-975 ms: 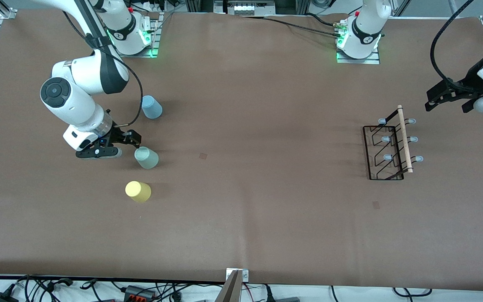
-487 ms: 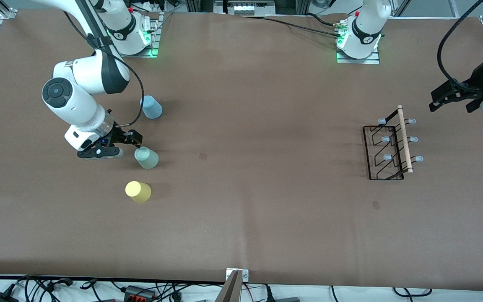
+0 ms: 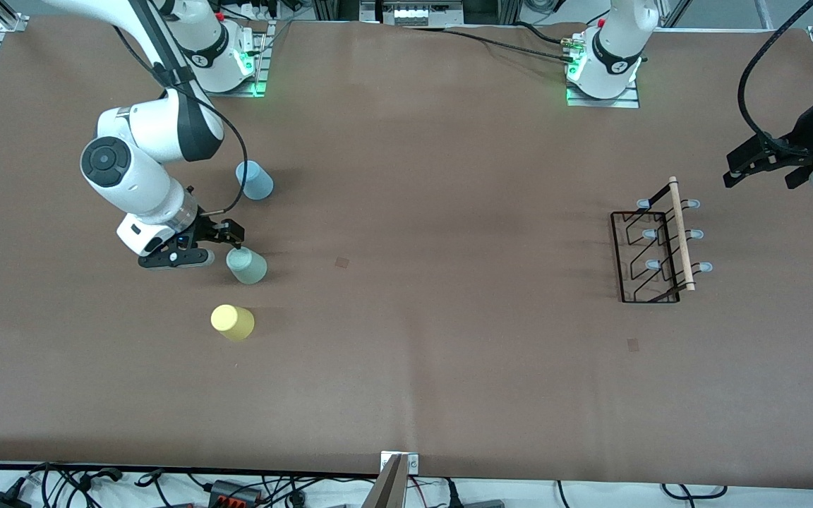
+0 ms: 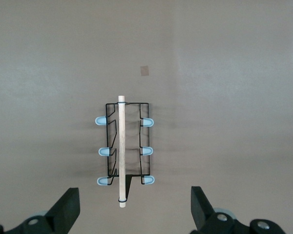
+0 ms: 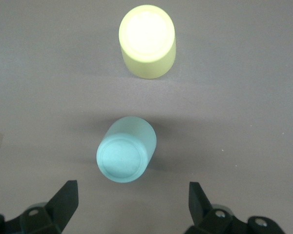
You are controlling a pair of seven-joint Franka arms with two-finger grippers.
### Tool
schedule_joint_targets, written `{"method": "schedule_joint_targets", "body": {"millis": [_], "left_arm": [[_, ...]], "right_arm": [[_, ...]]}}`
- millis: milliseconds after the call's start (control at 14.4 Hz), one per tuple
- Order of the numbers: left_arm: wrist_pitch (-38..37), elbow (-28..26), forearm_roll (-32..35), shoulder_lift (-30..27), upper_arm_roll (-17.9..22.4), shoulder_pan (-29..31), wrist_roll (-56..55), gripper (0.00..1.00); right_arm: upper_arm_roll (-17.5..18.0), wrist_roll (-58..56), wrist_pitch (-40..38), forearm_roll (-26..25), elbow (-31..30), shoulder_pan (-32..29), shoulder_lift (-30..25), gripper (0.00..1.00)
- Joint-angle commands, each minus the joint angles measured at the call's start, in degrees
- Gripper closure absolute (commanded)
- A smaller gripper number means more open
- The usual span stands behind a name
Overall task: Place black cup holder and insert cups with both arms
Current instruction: 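Lower the right gripper around the teal cup and close it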
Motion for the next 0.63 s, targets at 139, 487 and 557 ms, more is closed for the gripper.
{"method": "schedule_joint_targets", "body": {"millis": [139, 487, 557], "left_arm": [[-0.7, 0.6, 0.7, -0.1, 0.1, -0.1, -0.2, 0.0], [-0.7, 0.6, 0.7, -0.1, 0.1, 0.0, -0.2, 0.0], [-0.7, 0.6, 0.7, -0.1, 0.1, 0.0, -0.2, 0.0]], "right_arm": [[-0.1, 0.5, 5.4, 0.9, -1.3, 0.4, 2.2, 0.0], [-0.1, 5.4, 11.4, 0.9, -1.0, 1.4, 5.8, 0.0], [-0.1, 7.6, 11.5, 0.9, -1.0, 2.4, 5.8, 0.0]]}}
